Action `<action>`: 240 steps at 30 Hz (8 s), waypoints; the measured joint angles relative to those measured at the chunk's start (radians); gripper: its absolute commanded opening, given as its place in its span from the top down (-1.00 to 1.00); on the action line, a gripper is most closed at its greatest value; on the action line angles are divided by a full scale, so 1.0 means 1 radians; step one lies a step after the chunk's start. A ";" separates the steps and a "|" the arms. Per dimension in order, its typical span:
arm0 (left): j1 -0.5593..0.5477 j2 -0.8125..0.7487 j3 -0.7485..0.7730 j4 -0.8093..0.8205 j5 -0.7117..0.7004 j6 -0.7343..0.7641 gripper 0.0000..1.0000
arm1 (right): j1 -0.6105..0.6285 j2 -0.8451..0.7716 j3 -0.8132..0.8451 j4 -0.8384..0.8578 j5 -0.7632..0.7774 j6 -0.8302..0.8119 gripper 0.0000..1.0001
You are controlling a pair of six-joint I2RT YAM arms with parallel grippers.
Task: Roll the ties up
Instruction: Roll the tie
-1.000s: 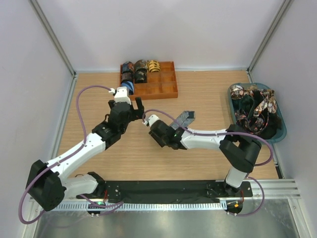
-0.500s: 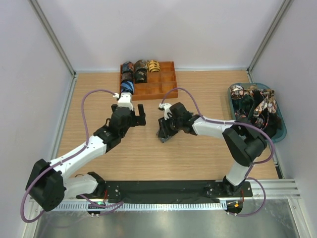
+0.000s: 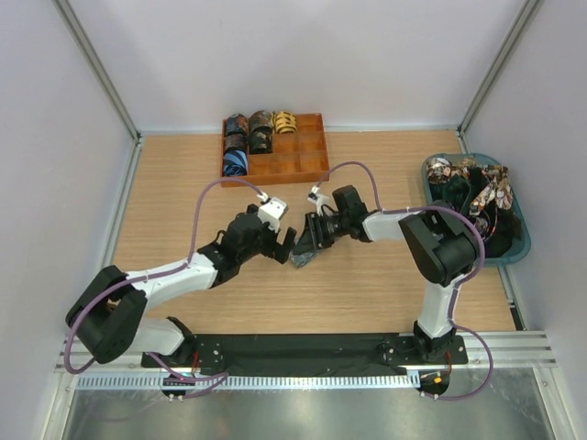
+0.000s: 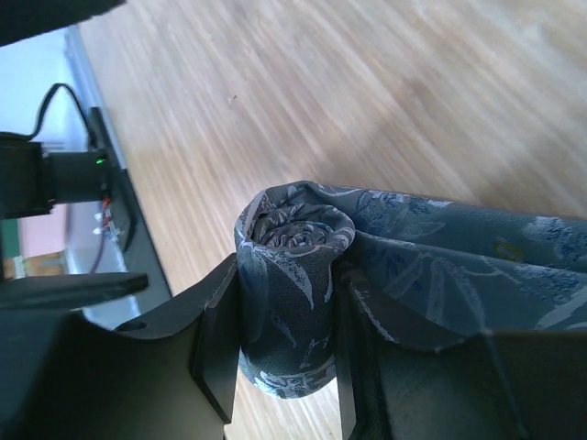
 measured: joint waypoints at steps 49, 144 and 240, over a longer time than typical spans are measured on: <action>-0.081 0.423 0.276 -0.178 0.274 0.317 -0.55 | -0.074 0.130 -0.018 0.154 -0.224 0.179 0.45; -0.069 0.706 0.846 -0.862 0.169 0.103 0.30 | 0.856 0.161 0.471 -0.713 1.785 -0.427 -0.41; 0.165 -0.039 0.414 -0.427 -0.038 -0.276 -1.00 | 0.569 -0.002 0.268 -0.509 1.332 -0.417 0.33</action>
